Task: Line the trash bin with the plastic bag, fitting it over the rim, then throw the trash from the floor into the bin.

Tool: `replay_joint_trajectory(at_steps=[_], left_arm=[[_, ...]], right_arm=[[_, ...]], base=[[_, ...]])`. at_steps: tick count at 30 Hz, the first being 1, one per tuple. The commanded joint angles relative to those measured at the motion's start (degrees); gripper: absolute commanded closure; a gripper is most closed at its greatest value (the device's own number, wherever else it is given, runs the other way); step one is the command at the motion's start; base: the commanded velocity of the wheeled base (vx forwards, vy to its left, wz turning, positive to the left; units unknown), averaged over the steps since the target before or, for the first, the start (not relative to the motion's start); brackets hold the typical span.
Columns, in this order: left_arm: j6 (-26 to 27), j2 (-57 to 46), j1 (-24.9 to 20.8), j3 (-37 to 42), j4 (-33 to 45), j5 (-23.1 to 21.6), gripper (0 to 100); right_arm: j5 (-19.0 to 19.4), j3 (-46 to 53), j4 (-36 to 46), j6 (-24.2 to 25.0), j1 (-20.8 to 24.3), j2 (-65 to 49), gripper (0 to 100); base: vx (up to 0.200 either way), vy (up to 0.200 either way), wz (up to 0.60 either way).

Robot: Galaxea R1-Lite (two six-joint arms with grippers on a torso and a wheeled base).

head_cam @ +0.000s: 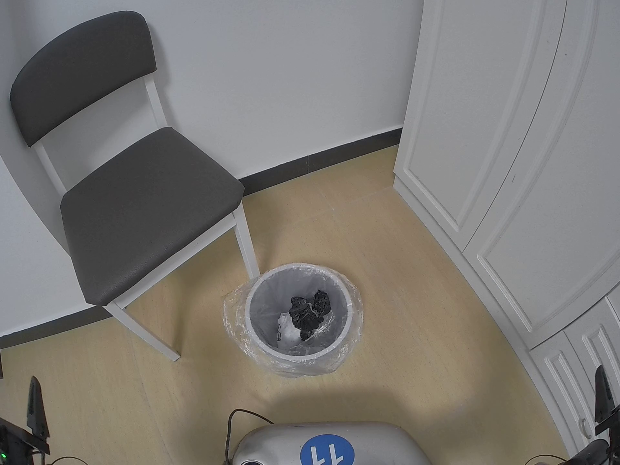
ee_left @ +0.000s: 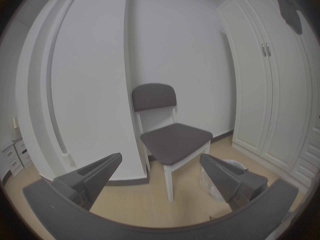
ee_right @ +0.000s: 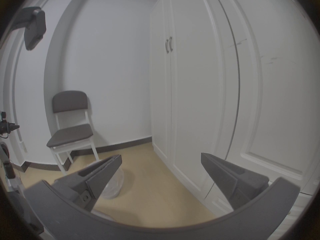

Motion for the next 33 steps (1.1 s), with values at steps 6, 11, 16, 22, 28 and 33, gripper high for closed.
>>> replay_joint_trajectory(at_steps=[6, 11, 16, 22, 28, 33], left_arm=[[-1.54, -0.90, 0.00, 1.43, 4.84, -1.24, 0], [-1.81, -0.99, 0.00, 1.87, 4.40, -6.86, 0], [-4.27, -0.99, 0.00, 1.87, 5.20, -10.91, 0], [-1.02, -0.72, -0.09, 1.34, 8.89, -13.98, 0], [-2.25, -0.99, 0.00, 1.43, 8.62, -13.72, 0], [-2.16, -0.99, 0.00, 1.87, 7.30, -13.63, 0]], right_arm=[[0.38, 0.92, 7.28, -0.66, -0.05, -0.68, 0], [0.82, 0.92, 7.72, 0.13, -0.05, -0.68, 0], [3.37, 0.92, 10.18, -0.66, -0.05, -0.68, 0], [3.11, 1.01, 10.01, 0.13, -0.05, -0.68, 0], [3.11, 1.01, 10.01, 0.13, -0.05, -0.68, 0], [3.02, 0.92, 10.01, 0.31, -0.05, -0.68, 0]], base=[[0.000, 0.000, 0.00], [0.000, 0.000, 0.00], [0.000, 0.000, 0.00], [0.000, 0.000, 0.00], [0.000, 0.000, 0.00], [0.000, 0.000, 0.00]])
